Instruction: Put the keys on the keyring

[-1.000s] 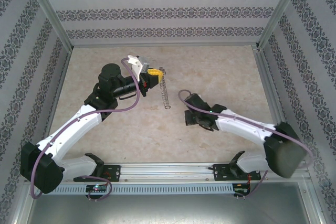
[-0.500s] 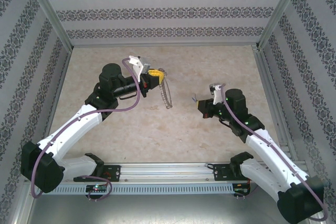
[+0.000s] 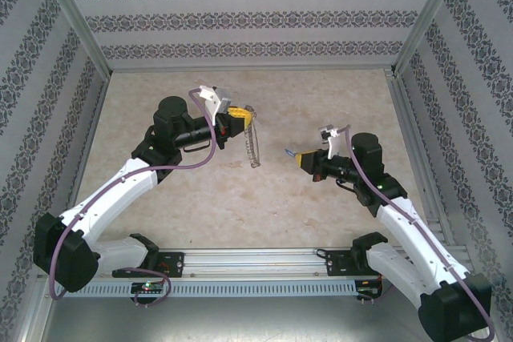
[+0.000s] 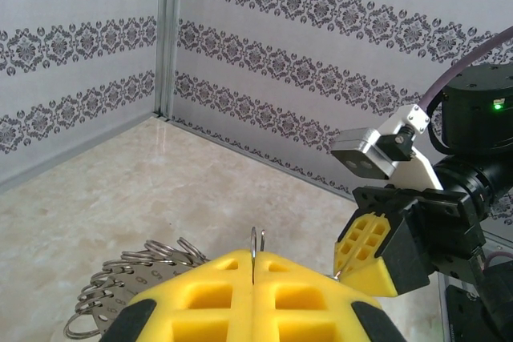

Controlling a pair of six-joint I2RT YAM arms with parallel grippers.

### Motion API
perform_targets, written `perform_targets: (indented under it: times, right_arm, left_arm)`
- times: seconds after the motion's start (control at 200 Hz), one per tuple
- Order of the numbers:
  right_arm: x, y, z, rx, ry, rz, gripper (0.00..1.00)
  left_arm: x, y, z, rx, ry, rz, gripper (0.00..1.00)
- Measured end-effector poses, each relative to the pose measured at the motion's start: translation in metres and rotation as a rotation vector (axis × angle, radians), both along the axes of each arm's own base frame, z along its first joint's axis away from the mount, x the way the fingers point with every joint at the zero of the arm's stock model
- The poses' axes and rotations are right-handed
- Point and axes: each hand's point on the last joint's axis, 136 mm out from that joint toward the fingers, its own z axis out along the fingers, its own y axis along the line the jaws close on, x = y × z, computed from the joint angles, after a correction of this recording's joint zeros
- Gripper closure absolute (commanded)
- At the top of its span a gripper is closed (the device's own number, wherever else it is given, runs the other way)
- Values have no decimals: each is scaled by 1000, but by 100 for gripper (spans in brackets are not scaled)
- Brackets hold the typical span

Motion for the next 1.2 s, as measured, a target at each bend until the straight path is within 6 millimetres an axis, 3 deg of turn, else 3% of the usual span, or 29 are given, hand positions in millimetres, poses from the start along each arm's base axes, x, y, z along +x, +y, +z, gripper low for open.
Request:
perform_targets:
  times: [0.17,0.585,0.739,0.914,1.064,1.199]
  right_arm:
    - [9,-6,-24,-80,62,-60,100]
    - [-1,-3,-139,-593,294,-138,100]
    - [-2,-5,-164,-734,326,-152,100]
    - [-6,7,-186,-813,361,-123,100]
    - [-8,9,-193,-829,383,-123,65]
    - [2,5,-182,-760,390,-185,58]
  left_arm:
    - [1,0,-1,2,3,0,100]
    - [1,0,-1,2,4,0,100]
    - [1,0,-1,2,4,0,100]
    - [1,0,-1,1,4,0,100]
    - [1,0,-1,1,3,0,100]
    - [1,0,-1,1,3,1,100]
